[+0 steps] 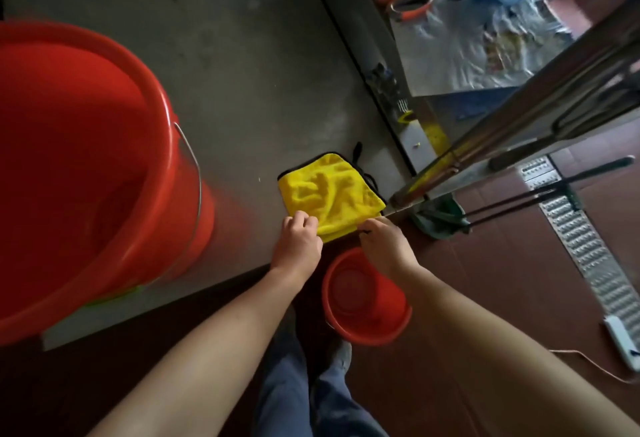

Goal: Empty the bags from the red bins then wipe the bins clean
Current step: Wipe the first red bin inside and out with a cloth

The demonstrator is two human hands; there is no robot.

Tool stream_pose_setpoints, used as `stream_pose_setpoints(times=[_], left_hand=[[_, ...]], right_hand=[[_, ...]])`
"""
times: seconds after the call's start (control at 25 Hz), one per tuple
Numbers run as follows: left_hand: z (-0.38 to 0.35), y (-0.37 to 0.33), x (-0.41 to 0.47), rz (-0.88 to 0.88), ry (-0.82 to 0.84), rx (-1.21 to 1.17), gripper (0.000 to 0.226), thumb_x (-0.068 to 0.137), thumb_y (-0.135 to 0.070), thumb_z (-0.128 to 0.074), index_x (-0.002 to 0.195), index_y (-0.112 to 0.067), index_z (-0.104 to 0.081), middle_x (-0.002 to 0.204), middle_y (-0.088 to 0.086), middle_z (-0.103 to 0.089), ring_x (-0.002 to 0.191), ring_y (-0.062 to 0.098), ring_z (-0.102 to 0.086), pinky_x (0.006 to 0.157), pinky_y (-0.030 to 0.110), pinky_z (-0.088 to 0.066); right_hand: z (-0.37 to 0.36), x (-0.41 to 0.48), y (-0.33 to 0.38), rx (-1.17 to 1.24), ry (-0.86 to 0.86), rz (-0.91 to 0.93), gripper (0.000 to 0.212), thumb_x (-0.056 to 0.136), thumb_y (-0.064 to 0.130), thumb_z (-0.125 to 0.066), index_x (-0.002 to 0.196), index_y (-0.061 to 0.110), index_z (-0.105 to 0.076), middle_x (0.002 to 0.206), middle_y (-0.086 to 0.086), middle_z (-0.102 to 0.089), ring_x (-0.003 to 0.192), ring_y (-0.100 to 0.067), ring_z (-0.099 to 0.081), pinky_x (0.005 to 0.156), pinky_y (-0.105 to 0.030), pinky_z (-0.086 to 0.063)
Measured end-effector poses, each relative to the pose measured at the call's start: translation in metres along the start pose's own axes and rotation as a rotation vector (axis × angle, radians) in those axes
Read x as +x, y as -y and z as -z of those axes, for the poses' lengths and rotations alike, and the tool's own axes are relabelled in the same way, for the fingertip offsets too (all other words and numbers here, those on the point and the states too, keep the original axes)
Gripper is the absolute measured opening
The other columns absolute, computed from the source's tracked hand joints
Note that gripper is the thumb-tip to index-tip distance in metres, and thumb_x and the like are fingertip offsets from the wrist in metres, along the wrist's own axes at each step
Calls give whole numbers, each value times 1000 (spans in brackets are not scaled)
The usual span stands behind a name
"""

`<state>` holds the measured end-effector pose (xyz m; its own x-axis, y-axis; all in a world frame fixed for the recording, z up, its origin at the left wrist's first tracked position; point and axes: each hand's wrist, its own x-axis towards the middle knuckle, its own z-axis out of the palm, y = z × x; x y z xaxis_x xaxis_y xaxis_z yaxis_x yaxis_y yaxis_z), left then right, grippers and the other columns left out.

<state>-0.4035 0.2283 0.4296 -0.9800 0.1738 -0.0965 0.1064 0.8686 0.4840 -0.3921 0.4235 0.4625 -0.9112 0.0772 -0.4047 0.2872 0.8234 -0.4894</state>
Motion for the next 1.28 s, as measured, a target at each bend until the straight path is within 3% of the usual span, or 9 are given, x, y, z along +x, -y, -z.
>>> stream_pose_setpoints(times=[0.08, 0.28, 0.44, 0.6, 0.76, 0.92, 1.0, 1.16, 1.28], left_hand=[[8, -2, 1, 28, -26, -92, 18, 72, -1, -73, 86, -3, -63, 99, 15, -57, 87, 36, -55, 73, 44, -54], [24, -12, 1, 16, -60, -141, 21, 71, -1, -74, 87, -7, -61, 107, 13, -58, 93, 35, -55, 81, 42, -51], [31, -19, -2, 125, -125, -245, 17, 76, -3, -72, 89, -6, -62, 104, 14, -60, 91, 35, -60, 78, 38, -50], [58, -36, 4, 153, -174, -312, 13, 76, -5, -69, 87, -6, -63, 99, 13, -62, 88, 33, -61, 76, 28, -40], [111, -57, 14, 117, -136, -307, 12, 79, -11, -67, 91, -7, -64, 96, 11, -63, 95, 30, -59, 81, 28, -39], [176, -83, 7, -31, -7, -203, 49, 76, -34, -55, 123, -18, -59, 120, 4, -61, 113, 24, -53, 97, 32, -45], [200, -91, 3, -121, 49, -51, 67, 75, -34, -57, 140, -21, -48, 135, 3, -55, 125, 24, -46, 105, 37, -42], [253, -112, -5, -146, -97, -97, 40, 87, -22, -71, 125, -18, -62, 116, 9, -67, 109, 31, -61, 87, 33, -47], [294, -127, -7, -147, -219, -158, 25, 90, -18, -70, 114, -14, -66, 101, 13, -72, 97, 33, -66, 75, 31, -42]], right_hand=[[1, -1, 4, -50, -63, 61, 27, 93, 21, -63, 119, 18, -71, 123, -6, -61, 115, -29, -58, 93, -36, -48], [-7, -1, 21, -414, -129, 223, 64, 78, 39, -81, 135, 23, -57, 144, -17, -50, 130, -40, -49, 99, -53, -45], [-30, -2, 29, -460, -155, 286, 82, 73, 54, -81, 143, 25, -50, 153, -19, -44, 141, -40, -41, 107, -57, -39], [-27, -6, 42, -348, -318, 258, 61, 78, 39, -77, 133, 23, -56, 149, -12, -49, 139, -35, -44, 111, -56, -34], [19, -11, 66, -188, -379, 251, 25, 84, 27, -70, 108, 21, -65, 121, -2, -66, 116, -28, -60, 103, -50, -40], [86, -20, 91, -12, -222, 309, 13, 88, 24, -64, 97, 14, -63, 90, -9, -68, 88, -36, -64, 70, -34, -37], [121, -26, 104, 39, -163, 337, 11, 90, 23, -68, 93, 14, -61, 82, -4, -61, 81, -32, -61, 64, -30, -33], [178, -42, 138, 6, -106, 449, 13, 93, 29, -67, 86, 26, -56, 78, 4, -58, 72, -25, -59, 60, -30, -37], [207, -54, 163, -33, -102, 455, 14, 91, 35, -66, 100, 28, -57, 90, 3, -61, 78, -19, -60, 63, -30, -43]])
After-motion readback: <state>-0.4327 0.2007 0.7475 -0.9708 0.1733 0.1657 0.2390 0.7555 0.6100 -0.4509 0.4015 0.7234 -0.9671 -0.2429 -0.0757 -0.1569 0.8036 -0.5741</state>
